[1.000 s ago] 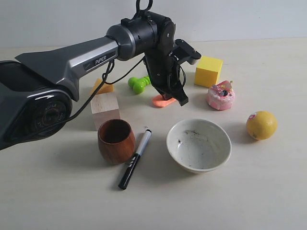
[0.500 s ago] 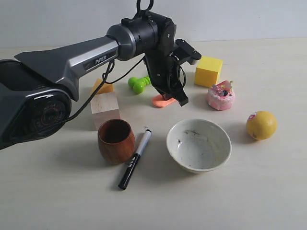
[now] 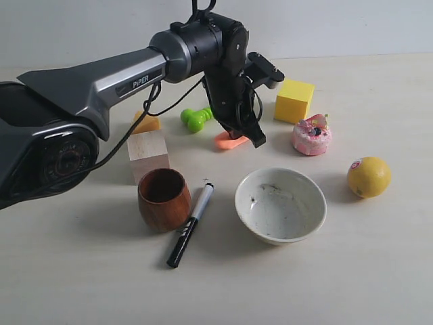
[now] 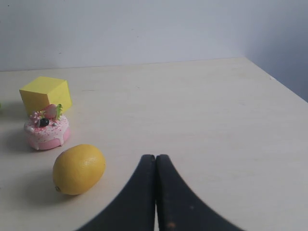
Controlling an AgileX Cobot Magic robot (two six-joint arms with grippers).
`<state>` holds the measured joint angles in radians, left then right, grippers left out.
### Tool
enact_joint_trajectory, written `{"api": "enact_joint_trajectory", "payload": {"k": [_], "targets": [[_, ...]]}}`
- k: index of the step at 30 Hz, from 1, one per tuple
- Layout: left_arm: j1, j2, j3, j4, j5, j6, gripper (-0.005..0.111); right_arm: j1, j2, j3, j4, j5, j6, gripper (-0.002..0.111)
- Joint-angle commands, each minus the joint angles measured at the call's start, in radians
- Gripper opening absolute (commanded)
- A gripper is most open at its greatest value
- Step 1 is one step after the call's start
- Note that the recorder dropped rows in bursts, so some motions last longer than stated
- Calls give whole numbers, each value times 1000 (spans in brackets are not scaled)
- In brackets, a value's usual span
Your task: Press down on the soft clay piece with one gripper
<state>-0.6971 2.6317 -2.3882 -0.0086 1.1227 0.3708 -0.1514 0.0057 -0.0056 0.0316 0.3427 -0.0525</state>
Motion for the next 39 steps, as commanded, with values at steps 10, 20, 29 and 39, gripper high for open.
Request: {"api": "enact_joint_trajectory", "payload": {"k": [10,20,29,39], "targets": [[-2,-37,30,-2,-19,-8,0,0,-6,6,-4,-4,1,0],[-2,-37,73,-2,-59,-8,0,0,-6,6,-4,-4,1,0],[-2,-37,73,-4,-75,-10,11,0,-6,6,-4,-4,1,0],[-2,-37,73,-4,-73,-17,31,0,-6,6,-4,-4,1,0]]}}
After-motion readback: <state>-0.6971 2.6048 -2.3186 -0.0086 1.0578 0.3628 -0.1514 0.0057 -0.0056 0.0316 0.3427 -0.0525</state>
